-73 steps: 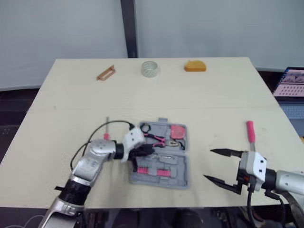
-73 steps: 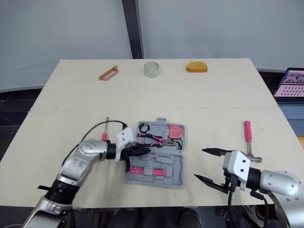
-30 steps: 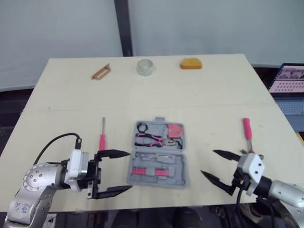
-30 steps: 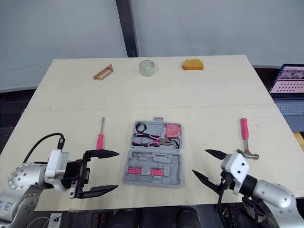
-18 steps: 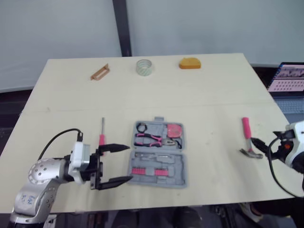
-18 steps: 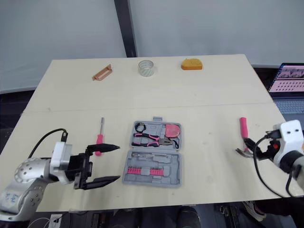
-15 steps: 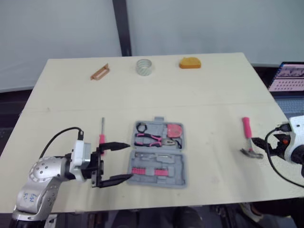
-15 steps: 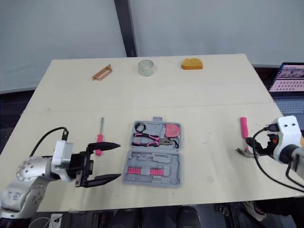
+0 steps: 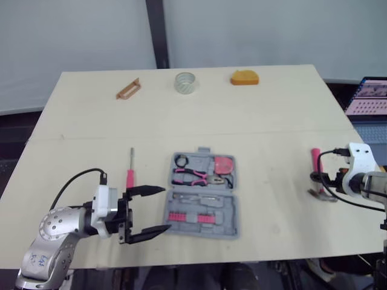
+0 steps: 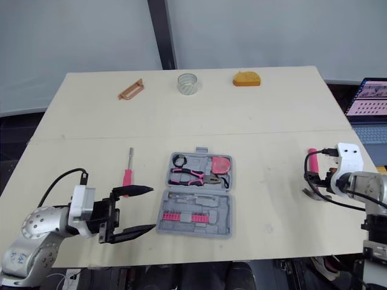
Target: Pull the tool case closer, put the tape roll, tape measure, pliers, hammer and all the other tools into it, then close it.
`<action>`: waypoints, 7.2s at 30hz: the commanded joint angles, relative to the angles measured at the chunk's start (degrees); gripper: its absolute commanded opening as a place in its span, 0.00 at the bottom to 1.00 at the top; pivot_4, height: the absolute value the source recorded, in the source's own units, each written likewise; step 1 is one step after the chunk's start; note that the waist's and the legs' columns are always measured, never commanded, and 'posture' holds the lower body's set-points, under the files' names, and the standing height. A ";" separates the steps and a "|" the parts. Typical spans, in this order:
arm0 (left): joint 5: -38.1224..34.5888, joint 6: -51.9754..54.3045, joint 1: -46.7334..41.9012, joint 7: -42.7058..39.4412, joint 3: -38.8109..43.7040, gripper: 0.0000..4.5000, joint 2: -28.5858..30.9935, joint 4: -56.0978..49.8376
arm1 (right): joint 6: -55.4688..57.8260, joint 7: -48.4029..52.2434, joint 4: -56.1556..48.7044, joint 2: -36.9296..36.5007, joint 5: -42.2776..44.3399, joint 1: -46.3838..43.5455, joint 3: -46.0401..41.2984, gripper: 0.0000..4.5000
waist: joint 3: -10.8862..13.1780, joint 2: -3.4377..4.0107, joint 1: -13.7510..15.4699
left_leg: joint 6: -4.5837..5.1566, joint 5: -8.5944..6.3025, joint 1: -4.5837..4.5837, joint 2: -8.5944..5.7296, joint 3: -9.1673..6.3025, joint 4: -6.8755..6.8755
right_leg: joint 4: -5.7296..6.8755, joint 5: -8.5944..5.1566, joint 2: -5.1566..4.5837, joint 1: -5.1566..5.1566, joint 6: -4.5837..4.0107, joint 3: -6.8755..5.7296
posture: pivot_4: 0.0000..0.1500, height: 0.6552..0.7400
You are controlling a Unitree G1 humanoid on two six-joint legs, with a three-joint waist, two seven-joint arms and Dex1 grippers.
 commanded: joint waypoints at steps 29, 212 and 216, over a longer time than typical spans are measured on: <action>-0.67 0.25 1.34 1.52 1.21 0.98 1.97 -2.60 | -4.19 -3.39 13.05 3.45 -5.74 -2.35 -1.71 1.00 | 0.00 0.00 -0.08 | 0.00 0.00 0.05 0.00 0.24 0.01 | 0.13 0.01 0.00 -0.17 0.01 0.29 | 1.00 1.00; 4.23 -6.91 6.71 -6.50 12.29 1.00 8.92 9.64 | -30.05 33.65 -27.74 10.10 1.83 -5.50 44.53 0.01 | 0.02 -0.81 -2.95 | -0.09 -0.10 -0.23 0.36 1.33 0.08 | 1.56 0.03 0.02 -1.91 0.03 0.75 | 1.00 1.00; 4.45 -7.82 7.47 -6.83 12.61 1.00 8.72 10.01 | -37.15 35.61 -22.85 10.70 -2.77 -4.30 45.30 0.01 | 0.02 -0.81 -2.87 | -0.09 -0.10 -0.22 0.37 1.34 0.08 | 1.56 0.03 0.02 -1.89 0.03 0.75 | 1.00 1.00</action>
